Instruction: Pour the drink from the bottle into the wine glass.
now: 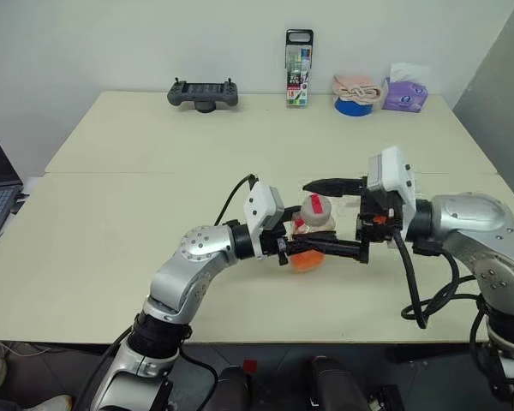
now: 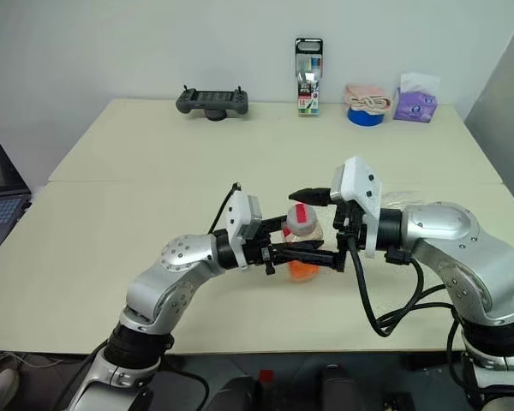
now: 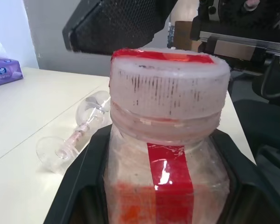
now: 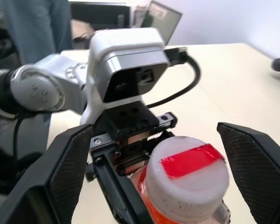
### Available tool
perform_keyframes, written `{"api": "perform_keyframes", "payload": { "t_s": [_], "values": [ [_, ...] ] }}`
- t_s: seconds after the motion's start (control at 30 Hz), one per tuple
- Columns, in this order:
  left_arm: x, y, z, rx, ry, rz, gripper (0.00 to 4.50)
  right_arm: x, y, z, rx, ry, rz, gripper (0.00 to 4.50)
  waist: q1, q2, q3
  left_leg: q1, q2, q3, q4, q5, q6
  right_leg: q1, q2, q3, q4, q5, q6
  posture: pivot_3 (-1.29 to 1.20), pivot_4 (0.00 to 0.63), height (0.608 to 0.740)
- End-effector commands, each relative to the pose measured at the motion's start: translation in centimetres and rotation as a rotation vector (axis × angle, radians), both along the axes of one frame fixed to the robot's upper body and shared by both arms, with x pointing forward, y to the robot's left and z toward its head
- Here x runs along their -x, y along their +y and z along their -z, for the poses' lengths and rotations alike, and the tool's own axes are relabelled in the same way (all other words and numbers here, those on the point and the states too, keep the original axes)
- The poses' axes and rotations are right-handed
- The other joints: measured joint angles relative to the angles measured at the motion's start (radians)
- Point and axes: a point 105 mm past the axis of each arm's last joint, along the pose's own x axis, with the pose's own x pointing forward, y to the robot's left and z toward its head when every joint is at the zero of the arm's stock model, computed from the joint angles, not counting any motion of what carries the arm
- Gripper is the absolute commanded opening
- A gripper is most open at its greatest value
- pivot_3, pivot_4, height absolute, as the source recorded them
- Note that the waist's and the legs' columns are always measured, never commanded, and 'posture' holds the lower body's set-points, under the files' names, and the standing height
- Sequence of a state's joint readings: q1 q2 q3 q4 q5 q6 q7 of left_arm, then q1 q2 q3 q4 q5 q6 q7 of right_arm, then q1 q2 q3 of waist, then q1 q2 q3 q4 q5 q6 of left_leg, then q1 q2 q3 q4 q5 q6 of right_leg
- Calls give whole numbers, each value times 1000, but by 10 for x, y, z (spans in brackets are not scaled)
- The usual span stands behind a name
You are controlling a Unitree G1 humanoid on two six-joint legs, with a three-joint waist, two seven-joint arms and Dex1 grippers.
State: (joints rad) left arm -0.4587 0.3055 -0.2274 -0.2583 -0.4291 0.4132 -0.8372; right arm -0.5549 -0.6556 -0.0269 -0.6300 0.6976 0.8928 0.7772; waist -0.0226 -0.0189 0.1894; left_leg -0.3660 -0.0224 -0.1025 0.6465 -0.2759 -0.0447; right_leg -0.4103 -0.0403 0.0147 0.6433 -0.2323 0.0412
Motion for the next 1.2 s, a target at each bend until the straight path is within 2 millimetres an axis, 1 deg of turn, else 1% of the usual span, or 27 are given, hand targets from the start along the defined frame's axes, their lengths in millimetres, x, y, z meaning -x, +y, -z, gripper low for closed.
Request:
{"api": "perform_keyframes", "payload": {
  "t_s": [0.03,0.2,0.37,0.53,0.7,0.8,0.9,1.2],
  "values": [
    [1,-2,-14,35,-63,10,2145,4,-2,-10,-24,-53,30,4500,0,0,0,0,0,0,0,0,0,0,0,0,0,0,0,0,150,740],
    [-3,1,-17,37,-71,-6,2145,-11,-1,-14,-50,-66,132,4500,-3,0,0,1,0,0,0,0,0,0,0,0,1,0,0,0,150,740],
    [-4,2,-16,38,-69,-16,2145,-24,1,-8,-61,-43,202,4500,-4,0,0,1,0,-1,0,0,0,0,1,-1,1,0,0,0,150,740],
    [1,-1,-15,46,-63,-5,2145,-30,3,-10,-69,-42,229,4500,-4,0,0,0,0,0,0,0,0,0,0,0,1,1,-2,0,150,740],
    [1,-2,-15,49,-63,-5,2145,-36,2,-11,-58,-41,250,4500,-4,0,0,1,0,0,0,0,0,0,1,0,1,1,-2,0,150,740],
    [-1,-2,-16,49,-63,-12,2145,-34,-5,-9,-44,-37,254,4500,-4,0,0,1,0,0,0,0,0,0,1,0,1,1,-2,0,150,740],
    [-1,0,-15,47,-63,-14,2145,-27,-10,-9,-31,-30,232,4500,-4,0,0,0,0,0,0,0,0,0,0,0,1,1,-2,0,150,740],
    [-1,-1,-15,40,-62,-6,2144,-6,-10,-5,-10,19,138,4500,-4,0,0,1,0,0,0,0,0,0,1,0,1,0,0,0,150,740]
  ]
}}
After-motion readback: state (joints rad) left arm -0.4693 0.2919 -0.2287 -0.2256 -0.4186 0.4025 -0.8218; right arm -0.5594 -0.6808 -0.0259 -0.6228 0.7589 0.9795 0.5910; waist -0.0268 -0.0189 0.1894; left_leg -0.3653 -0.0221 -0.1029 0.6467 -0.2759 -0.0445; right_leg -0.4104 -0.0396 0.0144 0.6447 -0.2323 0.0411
